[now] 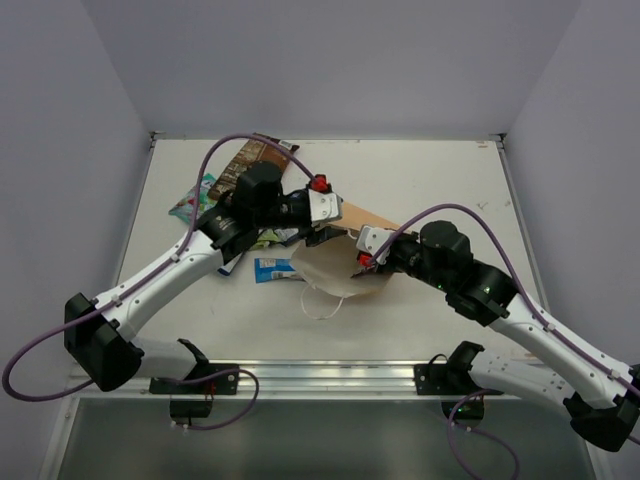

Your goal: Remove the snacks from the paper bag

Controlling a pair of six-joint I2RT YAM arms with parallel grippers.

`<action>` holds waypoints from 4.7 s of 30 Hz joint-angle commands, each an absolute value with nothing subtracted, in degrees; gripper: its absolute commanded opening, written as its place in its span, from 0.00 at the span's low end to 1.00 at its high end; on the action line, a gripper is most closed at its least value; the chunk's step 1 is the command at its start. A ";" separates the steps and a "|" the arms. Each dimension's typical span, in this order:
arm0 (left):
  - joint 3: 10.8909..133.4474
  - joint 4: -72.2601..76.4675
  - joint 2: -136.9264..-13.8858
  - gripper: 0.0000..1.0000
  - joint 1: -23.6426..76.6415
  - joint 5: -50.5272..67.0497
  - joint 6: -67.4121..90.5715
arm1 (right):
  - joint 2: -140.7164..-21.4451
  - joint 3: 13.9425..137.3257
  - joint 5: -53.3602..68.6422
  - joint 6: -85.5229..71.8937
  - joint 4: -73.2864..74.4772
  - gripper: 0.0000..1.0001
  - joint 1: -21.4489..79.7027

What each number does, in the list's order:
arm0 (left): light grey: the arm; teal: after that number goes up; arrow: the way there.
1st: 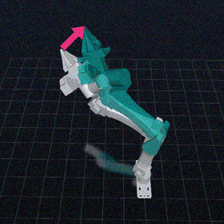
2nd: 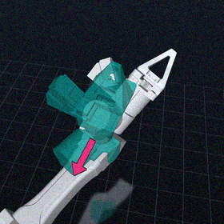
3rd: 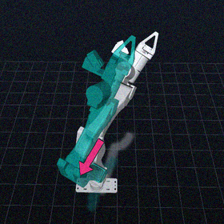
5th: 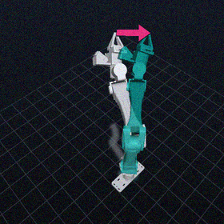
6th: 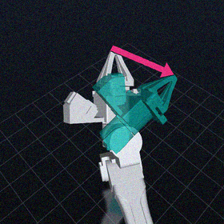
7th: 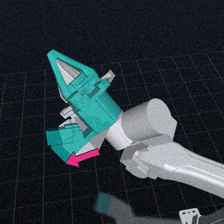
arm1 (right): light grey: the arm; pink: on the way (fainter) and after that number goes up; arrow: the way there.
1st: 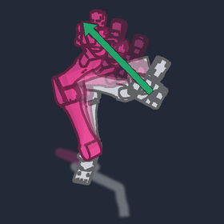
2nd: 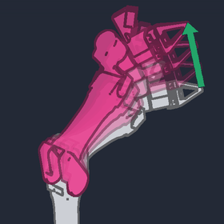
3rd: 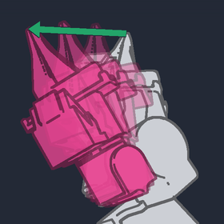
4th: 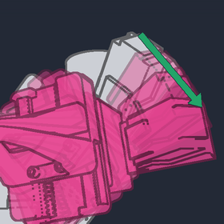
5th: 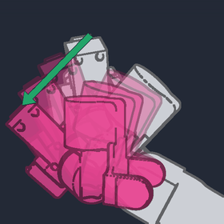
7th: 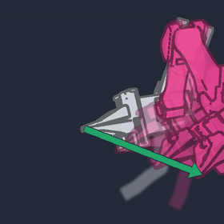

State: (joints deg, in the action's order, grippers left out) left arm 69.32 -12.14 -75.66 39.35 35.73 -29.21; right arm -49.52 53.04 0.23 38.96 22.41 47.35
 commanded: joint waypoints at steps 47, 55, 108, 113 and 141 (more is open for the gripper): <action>91.58 -6.68 -92.20 0.00 51.67 -10.69 -8.79 | -26.63 52.30 -28.13 -5.87 38.49 0.80 47.37; 87.90 -6.85 -90.53 0.00 56.86 -13.45 -6.95 | -33.12 53.08 -21.10 -13.79 39.29 0.63 47.37; 84.29 -14.24 -86.13 0.00 66.71 -9.93 12.22 | -47.64 30.24 -33.66 -44.13 14.07 0.04 36.56; 84.99 -15.46 -87.18 0.00 66.71 -11.51 12.13 | -39.75 33.30 -29.46 -35.17 15.89 0.00 36.65; 88.78 -27.95 -89.21 0.00 59.59 -12.13 17.93 | -59.05 107.58 -19.77 -13.18 48.09 0.00 34.73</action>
State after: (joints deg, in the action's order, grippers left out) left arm 90.39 -26.35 -92.31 60.16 -13.15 16.01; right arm -52.95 106.13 -12.82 -15.57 50.09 36.38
